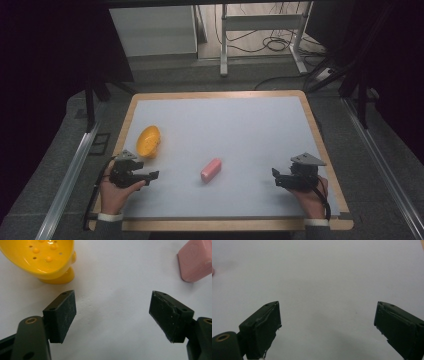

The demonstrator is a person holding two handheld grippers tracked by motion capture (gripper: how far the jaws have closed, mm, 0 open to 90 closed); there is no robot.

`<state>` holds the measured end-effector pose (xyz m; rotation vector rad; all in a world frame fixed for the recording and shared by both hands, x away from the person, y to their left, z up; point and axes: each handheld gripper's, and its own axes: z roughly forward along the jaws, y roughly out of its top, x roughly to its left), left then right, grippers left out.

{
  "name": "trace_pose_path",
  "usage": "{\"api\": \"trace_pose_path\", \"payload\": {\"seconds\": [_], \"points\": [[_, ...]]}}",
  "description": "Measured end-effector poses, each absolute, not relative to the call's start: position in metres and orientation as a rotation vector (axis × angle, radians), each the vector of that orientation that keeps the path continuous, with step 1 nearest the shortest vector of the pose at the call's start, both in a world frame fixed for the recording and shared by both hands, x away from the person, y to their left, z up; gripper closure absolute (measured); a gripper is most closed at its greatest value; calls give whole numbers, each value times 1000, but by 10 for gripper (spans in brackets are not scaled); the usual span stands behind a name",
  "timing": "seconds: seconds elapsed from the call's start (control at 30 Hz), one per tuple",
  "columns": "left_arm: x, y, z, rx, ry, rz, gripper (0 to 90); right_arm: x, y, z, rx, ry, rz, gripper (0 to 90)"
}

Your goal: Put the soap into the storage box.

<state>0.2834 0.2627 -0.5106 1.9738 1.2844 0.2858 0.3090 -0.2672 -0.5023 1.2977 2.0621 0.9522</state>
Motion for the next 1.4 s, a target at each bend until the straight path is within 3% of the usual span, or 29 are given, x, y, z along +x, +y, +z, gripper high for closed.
{"api": "trace_pose_path", "payload": {"seconds": [0.43,0.83,1.4], "points": [[281,259,-506,1968,1273,295,234,303,-278,-497,1322,2006,979,92],[273,276,-499,1889,1305,435,275,303,-273,-503,1316,2028,997,94],[271,254,-485,1957,1297,364,254,301,-273,-498,1259,2009,1025,94]]}}
